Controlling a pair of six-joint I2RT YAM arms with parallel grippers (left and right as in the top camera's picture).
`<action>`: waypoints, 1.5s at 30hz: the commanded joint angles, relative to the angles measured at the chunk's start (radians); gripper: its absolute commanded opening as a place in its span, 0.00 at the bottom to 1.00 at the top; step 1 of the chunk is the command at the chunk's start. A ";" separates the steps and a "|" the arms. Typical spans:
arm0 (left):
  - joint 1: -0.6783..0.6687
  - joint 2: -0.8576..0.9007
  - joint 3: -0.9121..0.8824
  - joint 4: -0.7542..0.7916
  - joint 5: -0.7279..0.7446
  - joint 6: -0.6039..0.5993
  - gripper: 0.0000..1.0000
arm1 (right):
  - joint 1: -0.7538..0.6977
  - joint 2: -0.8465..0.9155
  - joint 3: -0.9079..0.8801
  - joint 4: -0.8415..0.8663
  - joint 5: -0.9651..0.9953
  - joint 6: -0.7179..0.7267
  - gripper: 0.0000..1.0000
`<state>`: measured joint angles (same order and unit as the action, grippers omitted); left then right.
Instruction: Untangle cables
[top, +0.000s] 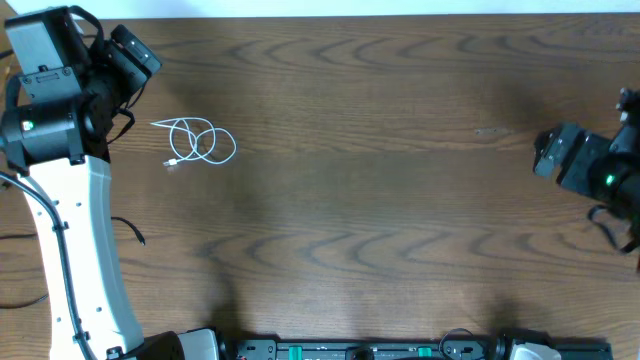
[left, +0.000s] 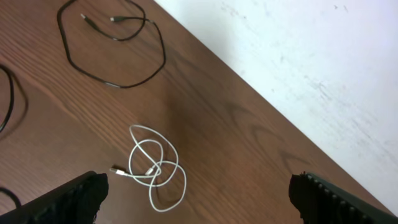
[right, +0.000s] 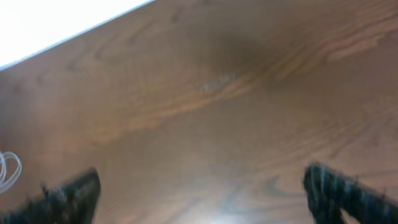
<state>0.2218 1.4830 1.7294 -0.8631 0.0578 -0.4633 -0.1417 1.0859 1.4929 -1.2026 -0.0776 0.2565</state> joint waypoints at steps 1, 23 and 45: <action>0.004 0.000 0.009 0.000 0.002 0.017 0.98 | 0.006 -0.155 -0.239 0.182 -0.036 -0.131 0.99; 0.004 0.000 0.009 0.000 0.002 0.017 0.98 | 0.048 -0.916 -1.328 1.121 -0.030 -0.142 0.99; 0.004 0.000 0.009 0.000 0.002 0.017 0.98 | 0.117 -1.081 -1.488 1.130 0.027 -0.143 0.99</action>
<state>0.2218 1.4830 1.7294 -0.8635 0.0578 -0.4633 -0.0376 0.0124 0.0090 -0.0696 -0.0685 0.1242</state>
